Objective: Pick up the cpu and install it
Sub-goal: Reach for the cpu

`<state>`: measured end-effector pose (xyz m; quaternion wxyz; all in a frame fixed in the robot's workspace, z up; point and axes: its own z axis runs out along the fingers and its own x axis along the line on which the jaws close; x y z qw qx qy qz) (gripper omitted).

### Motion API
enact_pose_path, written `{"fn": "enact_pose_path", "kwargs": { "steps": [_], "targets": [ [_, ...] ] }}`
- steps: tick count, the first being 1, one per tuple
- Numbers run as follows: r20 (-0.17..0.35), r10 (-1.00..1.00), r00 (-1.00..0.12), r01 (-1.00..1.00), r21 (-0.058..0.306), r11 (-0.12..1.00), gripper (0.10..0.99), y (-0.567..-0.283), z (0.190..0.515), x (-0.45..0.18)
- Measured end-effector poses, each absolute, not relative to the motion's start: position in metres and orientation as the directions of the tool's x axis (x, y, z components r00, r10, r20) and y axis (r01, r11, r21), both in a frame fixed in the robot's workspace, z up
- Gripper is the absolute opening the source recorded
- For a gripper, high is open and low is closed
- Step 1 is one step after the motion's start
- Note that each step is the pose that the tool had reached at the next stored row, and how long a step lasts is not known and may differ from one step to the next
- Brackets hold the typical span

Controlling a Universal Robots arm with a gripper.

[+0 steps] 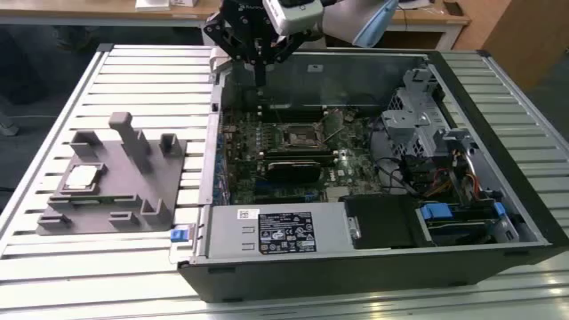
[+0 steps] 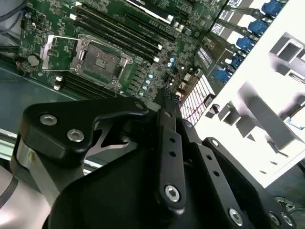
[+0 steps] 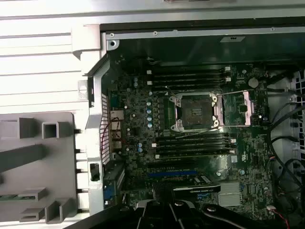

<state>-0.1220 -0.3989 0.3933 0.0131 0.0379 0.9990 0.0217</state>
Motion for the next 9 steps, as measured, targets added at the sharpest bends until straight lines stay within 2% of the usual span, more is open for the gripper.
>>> {"fn": "enact_pose_path", "kwargs": {
  "steps": [9],
  "targets": [
    [-0.024,0.076,-0.997,0.075,0.044,0.996,0.106,-0.3989,0.3933,-0.1253]
  ]
}}
